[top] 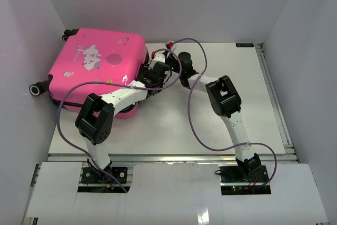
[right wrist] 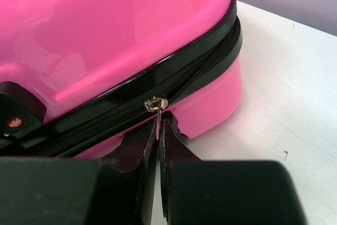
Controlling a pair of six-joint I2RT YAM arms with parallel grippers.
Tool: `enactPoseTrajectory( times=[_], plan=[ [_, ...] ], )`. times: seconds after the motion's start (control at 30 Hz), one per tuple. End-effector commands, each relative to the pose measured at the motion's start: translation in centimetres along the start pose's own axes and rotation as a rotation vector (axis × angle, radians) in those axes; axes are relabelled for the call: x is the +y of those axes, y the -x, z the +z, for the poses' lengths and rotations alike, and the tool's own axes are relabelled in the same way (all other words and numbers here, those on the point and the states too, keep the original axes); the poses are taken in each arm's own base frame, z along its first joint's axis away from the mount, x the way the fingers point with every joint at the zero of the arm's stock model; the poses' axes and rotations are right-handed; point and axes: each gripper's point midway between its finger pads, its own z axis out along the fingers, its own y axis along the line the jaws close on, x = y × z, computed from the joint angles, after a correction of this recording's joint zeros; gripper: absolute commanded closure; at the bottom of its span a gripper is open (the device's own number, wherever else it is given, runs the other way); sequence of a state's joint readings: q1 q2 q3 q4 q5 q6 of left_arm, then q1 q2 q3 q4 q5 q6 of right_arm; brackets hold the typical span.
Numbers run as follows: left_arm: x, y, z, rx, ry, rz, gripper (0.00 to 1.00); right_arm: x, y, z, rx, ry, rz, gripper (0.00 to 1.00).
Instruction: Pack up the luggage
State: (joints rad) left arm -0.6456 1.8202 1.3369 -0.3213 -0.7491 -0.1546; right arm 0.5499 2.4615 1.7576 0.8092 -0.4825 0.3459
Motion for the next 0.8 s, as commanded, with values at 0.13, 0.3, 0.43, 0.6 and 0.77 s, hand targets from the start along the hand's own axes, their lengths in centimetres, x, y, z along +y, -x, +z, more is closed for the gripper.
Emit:
enactPoseTrajectory(
  times=[0.13, 0.3, 0.43, 0.6, 0.77],
  plan=[
    [0.8, -2.9, 3.3, 0.067, -0.002, -0.016, 0.50, -2.4, 4.7, -2.3, -0.073, -0.053, -0.071, 0.92],
    [-0.2, -5.7, 4.2, 0.129, -0.040, 0.033, 0.51, -2.4, 4.7, -2.3, -0.073, -0.051, -0.074, 0.92],
    [0.1, -6.8, 4.9, 0.160, -0.021, 0.055, 0.51, -2.2, 4.9, -2.3, -0.073, -0.044, -0.077, 0.92],
    [-0.6, -8.6, 5.9, 0.225, -0.064, 0.050, 0.59, -2.0, 4.8, -2.6, -0.071, -0.044, -0.077, 0.92],
    [0.1, -10.3, 4.0, 0.258, -0.098, 0.040, 1.00, -1.6, 4.5, -2.9, -0.053, -0.036, -0.073, 0.92]
  ],
)
